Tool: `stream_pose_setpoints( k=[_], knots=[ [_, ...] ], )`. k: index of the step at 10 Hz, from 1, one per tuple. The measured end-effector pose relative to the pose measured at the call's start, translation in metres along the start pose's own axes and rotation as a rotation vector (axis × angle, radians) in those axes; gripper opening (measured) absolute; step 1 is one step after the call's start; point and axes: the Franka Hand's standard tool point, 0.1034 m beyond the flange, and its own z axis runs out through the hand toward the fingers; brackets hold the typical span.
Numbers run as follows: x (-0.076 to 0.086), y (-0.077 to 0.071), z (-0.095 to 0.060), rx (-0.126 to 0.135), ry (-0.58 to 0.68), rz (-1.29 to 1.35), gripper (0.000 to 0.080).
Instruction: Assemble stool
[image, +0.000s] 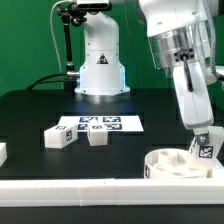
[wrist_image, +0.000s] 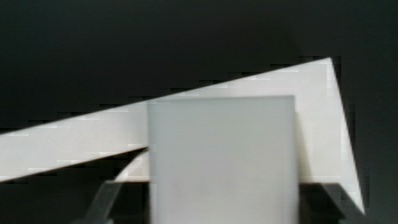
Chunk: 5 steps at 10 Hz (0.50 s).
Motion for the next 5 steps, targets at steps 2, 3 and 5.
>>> stream_pose_setpoints(
  k=[2, 3, 5],
  knots=[
    [-0.002, 0.001, 0.001, -0.001, -0.006, 0.031, 0.044],
    [-0.001, 0.001, 0.001, -0.002, -0.006, 0.012, 0.0595],
    [0.003, 0.004, -0.012, -0.051, -0.007, -0.141, 0.0638]
  ],
)
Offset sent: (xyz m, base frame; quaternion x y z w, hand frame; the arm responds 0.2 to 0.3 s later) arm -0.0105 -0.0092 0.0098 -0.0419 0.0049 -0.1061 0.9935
